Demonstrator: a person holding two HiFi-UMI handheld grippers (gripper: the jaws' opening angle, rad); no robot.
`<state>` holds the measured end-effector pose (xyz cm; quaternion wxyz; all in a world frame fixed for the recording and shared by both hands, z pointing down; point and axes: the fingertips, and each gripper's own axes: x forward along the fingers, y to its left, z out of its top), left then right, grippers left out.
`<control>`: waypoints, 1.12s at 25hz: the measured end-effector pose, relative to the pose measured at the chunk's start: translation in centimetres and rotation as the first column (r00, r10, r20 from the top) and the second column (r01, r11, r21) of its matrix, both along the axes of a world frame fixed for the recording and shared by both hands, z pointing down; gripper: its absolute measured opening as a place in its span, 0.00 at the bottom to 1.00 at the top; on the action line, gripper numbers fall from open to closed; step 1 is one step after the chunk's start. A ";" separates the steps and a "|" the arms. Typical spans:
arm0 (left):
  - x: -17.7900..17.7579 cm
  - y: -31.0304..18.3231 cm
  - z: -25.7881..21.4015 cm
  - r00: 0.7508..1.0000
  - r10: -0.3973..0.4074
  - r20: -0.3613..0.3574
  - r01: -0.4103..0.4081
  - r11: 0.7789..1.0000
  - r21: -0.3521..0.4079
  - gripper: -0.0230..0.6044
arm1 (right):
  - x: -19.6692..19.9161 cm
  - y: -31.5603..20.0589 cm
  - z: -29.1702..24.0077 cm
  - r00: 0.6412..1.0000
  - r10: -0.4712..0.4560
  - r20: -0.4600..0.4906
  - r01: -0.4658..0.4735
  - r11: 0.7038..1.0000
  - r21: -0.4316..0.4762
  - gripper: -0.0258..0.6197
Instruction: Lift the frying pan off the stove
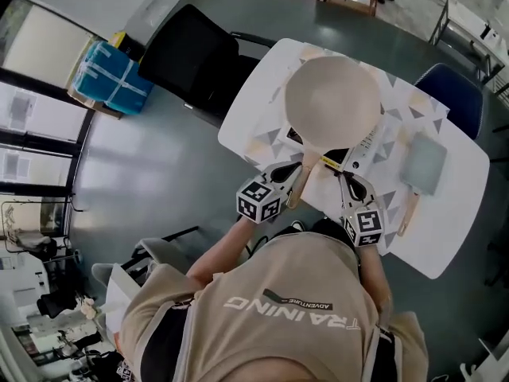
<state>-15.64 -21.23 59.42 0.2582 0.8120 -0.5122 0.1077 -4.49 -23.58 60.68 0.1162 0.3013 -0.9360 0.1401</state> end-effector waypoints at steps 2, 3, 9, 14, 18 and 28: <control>-0.2 -1.2 0.3 1.000 -0.028 -0.010 0.028 1.000 -0.007 0.04 | 0.0 -0.8 0.3 1.000 -0.024 0.001 0.024 1.000 -0.007 0.04; -0.3 -1.6 0.5 0.999 -0.040 -0.015 0.040 0.999 -0.012 0.04 | 0.0 -1.1 0.6 0.999 -0.039 -0.003 0.039 0.999 -0.014 0.04; -1.9 -1.8 2.3 0.996 -0.077 -0.051 0.073 0.995 -0.072 0.04 | -0.7 -1.0 1.5 0.993 -0.108 -0.043 0.106 0.994 -0.038 0.04; -2.4 -1.2 3.1 0.991 -0.042 -0.125 0.029 0.994 -0.102 0.04 | -1.5 -1.3 0.5 0.994 -0.089 -0.069 0.088 0.996 -0.019 0.04; -2.4 -1.1 4.2 0.980 0.016 -0.199 -0.055 0.980 -0.192 0.46 | -2.2 -1.1 -0.7 0.997 -0.036 -0.073 0.036 0.999 -0.002 0.04; 0.0 -0.5 7.4 0.876 0.136 -0.463 -0.323 0.878 -0.353 0.44 | -1.8 0.7 -1.2 0.985 0.116 -0.131 -0.112 0.993 0.036 0.04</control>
